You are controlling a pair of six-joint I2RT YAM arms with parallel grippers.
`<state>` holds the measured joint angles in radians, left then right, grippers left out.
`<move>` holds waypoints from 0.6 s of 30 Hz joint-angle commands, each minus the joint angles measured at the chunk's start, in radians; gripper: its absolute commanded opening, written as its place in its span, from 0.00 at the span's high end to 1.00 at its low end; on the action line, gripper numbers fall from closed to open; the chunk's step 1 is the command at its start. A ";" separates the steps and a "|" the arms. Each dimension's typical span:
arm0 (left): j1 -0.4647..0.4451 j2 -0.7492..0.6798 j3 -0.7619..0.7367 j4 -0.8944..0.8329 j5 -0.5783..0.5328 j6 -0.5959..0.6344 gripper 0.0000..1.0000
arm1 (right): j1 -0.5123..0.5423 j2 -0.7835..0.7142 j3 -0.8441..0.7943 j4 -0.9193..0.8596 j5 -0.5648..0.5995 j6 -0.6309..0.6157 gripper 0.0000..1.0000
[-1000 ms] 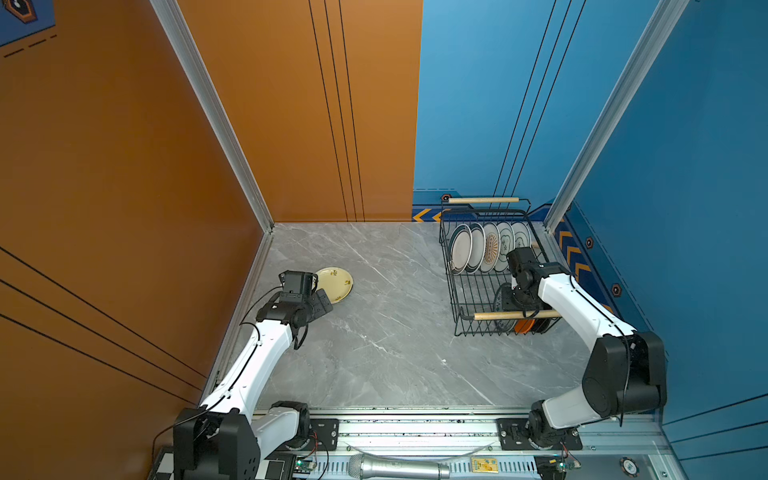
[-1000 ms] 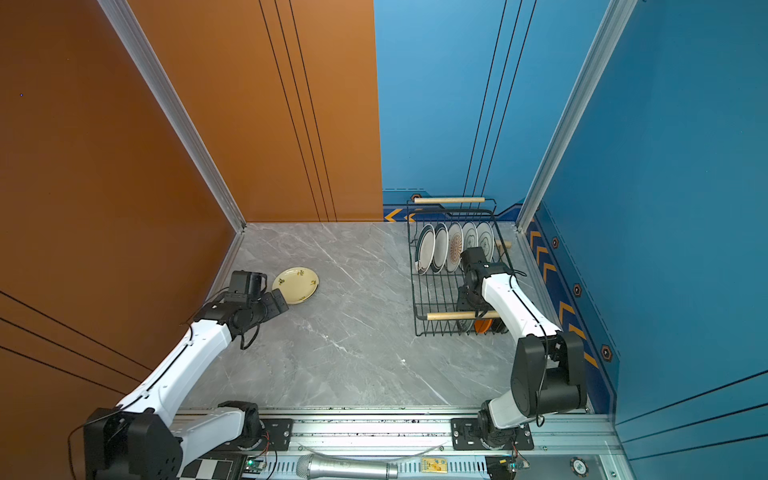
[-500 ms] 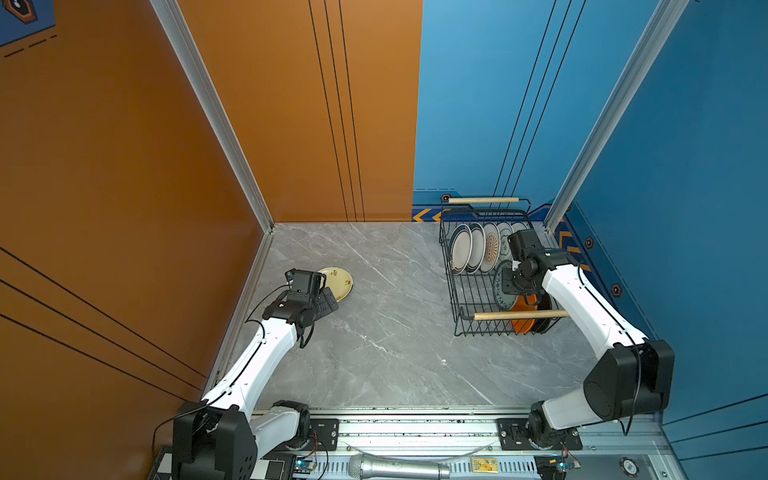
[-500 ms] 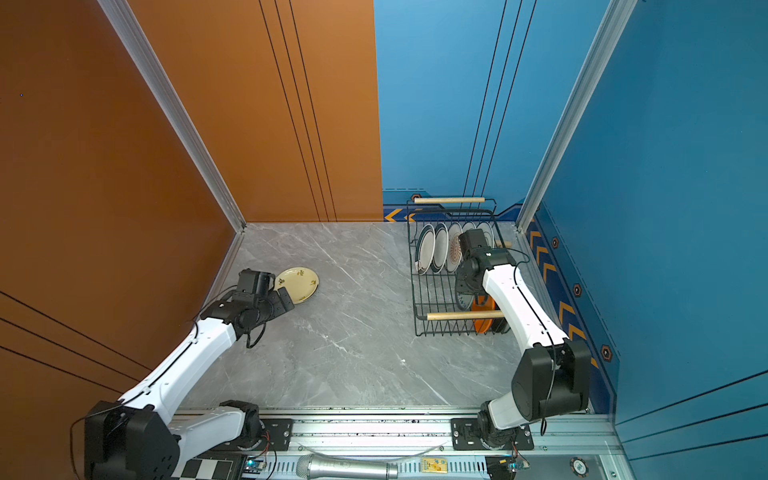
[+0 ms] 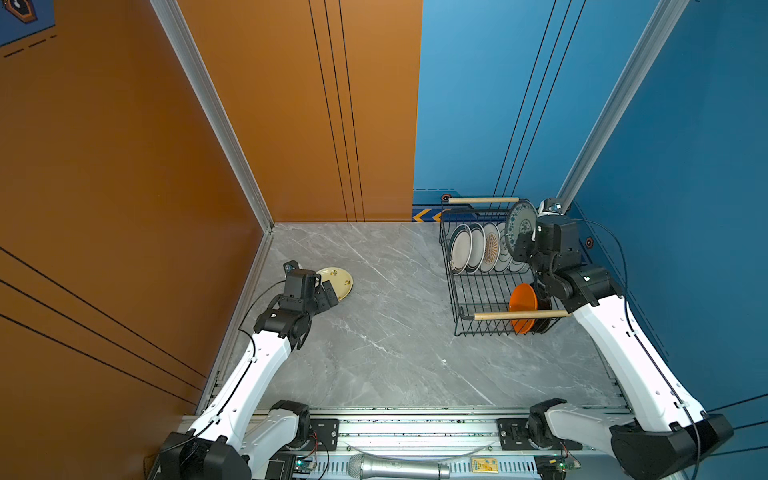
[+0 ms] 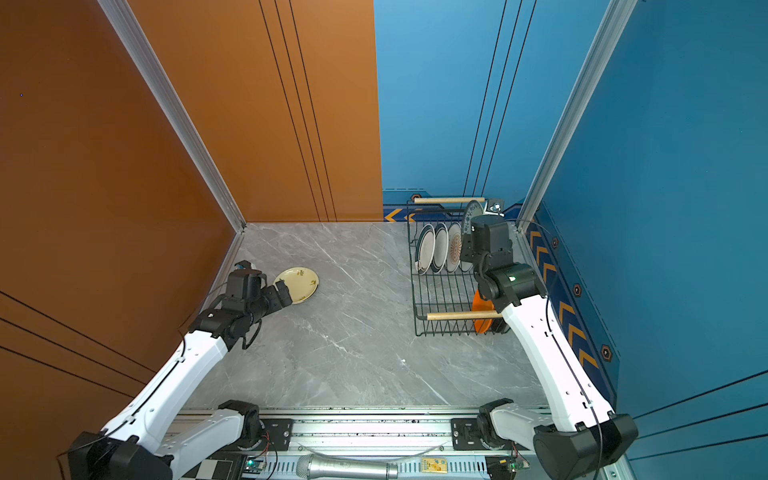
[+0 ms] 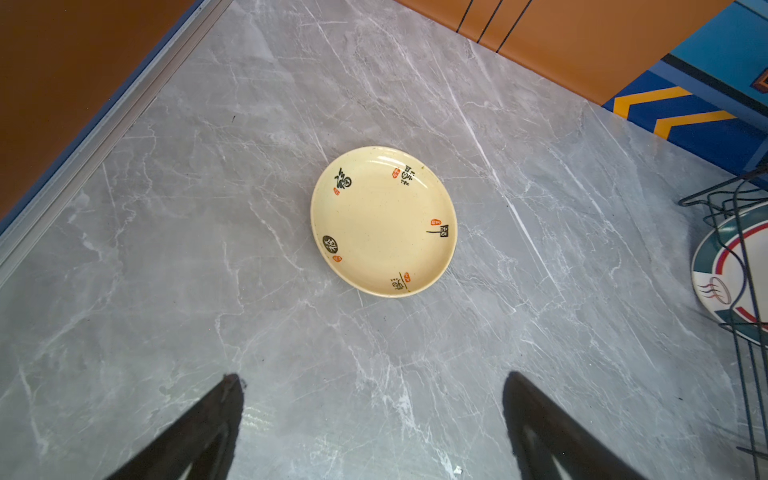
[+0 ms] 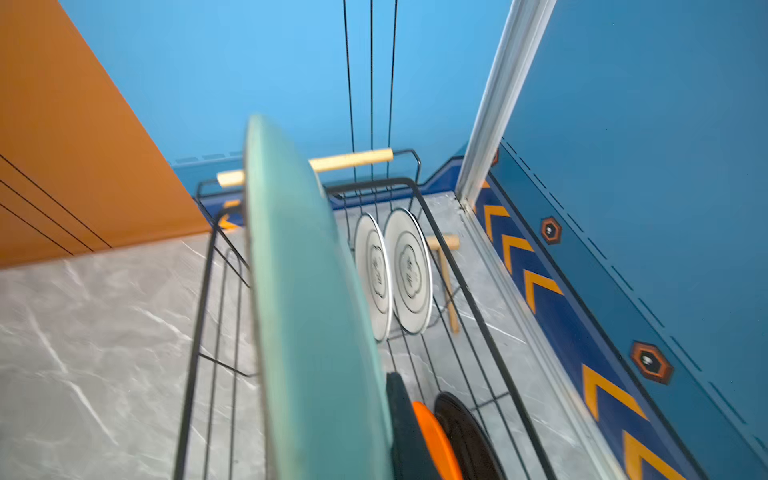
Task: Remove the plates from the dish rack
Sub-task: 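Grasp the blue-and-white floral plate and lift it out with the right gripper, then carry the floral plate toward the left gripper while the left gripper grasps its rim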
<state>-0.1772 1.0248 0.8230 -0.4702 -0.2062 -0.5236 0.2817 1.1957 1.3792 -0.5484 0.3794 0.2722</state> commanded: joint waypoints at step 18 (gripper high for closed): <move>-0.006 0.147 0.082 0.437 0.554 -0.170 0.02 | 0.083 0.274 -0.098 0.601 -0.855 0.823 1.00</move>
<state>-0.1772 1.1469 0.8650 -0.1616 0.2169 -0.6315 0.3443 1.4521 1.2758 -0.0582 -0.3656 0.9897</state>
